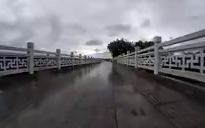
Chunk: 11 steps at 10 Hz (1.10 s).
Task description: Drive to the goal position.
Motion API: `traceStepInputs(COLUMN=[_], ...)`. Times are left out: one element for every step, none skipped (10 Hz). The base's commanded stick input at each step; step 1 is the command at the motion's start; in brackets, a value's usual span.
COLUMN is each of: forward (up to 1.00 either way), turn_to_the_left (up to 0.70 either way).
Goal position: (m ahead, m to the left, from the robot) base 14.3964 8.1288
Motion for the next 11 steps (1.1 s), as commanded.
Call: traceStepInputs(forward=[0.45,0.45,0.45,0.45,0.45,0.45,0.45,0.45,0.45,0.45,0.45], turn_to_the_left=[0.00,0.00,0.00,0.00,0.00,0.00,0.00,0.00,0.00,0.00,0.00])
